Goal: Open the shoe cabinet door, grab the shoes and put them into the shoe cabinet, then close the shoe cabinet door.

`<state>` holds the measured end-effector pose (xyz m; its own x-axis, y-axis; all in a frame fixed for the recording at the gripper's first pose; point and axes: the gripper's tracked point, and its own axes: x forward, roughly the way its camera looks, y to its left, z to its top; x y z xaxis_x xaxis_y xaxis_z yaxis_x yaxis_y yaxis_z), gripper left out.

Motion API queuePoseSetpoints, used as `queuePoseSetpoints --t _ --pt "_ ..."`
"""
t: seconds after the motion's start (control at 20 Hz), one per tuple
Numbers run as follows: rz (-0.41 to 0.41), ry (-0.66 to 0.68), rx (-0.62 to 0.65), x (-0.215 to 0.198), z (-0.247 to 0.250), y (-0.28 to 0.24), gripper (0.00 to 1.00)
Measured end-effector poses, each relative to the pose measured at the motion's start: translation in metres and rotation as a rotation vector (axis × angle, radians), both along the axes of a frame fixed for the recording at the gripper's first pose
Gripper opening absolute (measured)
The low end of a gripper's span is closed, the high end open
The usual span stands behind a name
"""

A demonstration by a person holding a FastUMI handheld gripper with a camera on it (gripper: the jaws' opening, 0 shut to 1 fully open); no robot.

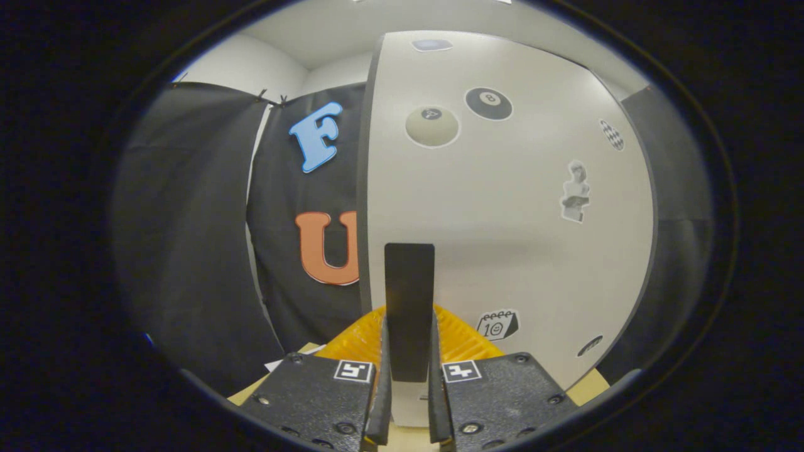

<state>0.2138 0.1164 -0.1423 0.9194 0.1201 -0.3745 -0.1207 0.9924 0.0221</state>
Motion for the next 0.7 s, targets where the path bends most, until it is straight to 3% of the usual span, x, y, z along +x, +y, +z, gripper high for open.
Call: queuePoseSetpoints --t 0.7 --pt "0.219 0.011 0.072 -0.062 0.027 -0.01 0.27"
